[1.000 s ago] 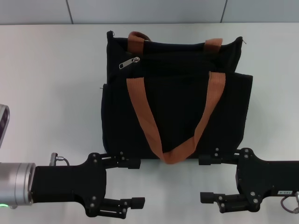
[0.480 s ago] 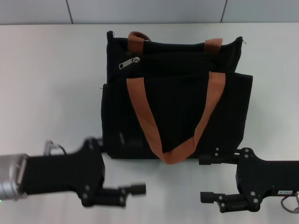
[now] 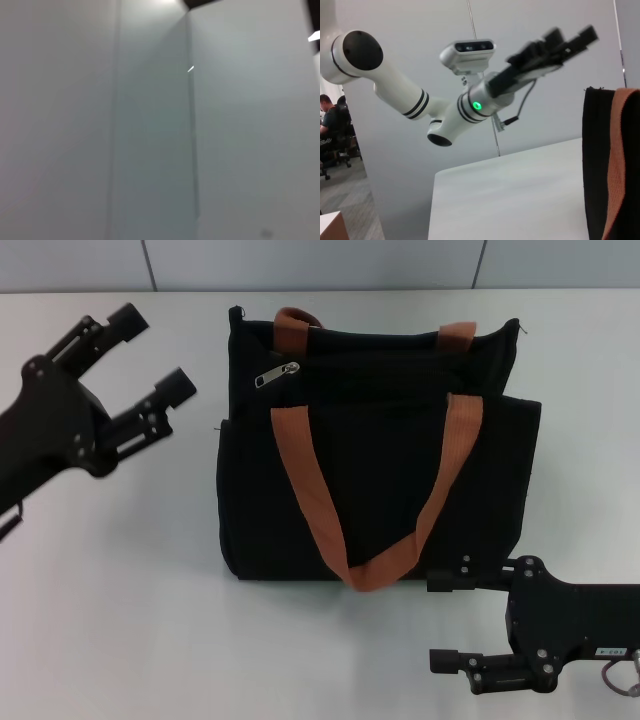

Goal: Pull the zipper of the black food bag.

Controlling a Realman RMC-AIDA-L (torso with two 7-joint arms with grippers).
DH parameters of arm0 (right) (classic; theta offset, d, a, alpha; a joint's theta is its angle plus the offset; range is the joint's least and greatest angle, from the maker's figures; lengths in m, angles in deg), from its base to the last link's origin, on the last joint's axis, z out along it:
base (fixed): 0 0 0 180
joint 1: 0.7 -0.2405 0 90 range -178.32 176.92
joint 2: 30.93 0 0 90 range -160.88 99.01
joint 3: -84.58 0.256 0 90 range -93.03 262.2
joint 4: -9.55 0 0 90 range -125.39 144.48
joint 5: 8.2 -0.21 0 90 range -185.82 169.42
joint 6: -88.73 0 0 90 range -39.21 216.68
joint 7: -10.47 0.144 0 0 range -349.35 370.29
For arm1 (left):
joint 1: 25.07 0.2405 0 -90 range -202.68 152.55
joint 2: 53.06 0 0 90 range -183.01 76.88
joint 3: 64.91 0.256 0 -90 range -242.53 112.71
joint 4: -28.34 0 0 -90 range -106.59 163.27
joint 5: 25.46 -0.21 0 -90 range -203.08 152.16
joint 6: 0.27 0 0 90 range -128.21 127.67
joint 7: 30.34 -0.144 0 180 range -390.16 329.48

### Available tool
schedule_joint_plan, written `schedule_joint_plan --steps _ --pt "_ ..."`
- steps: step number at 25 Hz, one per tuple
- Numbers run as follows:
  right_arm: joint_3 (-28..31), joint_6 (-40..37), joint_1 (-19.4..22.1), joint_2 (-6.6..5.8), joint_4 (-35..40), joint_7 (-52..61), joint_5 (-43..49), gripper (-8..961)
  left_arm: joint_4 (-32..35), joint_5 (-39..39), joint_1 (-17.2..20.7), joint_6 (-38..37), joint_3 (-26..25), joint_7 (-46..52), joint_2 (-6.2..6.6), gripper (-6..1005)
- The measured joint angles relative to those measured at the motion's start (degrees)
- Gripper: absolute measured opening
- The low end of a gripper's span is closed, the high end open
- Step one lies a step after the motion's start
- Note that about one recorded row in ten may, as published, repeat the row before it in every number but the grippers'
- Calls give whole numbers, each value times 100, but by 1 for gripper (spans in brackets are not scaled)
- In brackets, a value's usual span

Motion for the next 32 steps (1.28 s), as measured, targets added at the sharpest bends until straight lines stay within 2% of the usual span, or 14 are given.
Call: schedule_joint_plan --steps 3,5,8,11,18,29,32 --pt "0 0 1 0 0 0 0 765 19 -228 -130 745 39 20 173 828" --pt "1 -1 2 -3 0 0 0 765 19 -370 -181 955 44 27 207 828" --pt "0 -1 2 -7 0 0 0 764 83 -982 -409 1451 62 102 245 828" --pt "0 -2 2 -8 -1 0 0 764 106 -1413 -631 1788 64 120 196 828" --pt "1 -5 -5 -9 0 0 0 765 98 -1798 -990 2484 88 104 104 827" --pt "0 -7 -29 -3 0 0 0 751 234 -1687 -903 2292 -118 -153 -61 826" --pt "0 -7 -34 -1 0 0 -2 747 232 -1579 -839 2116 -134 -229 -85 635"
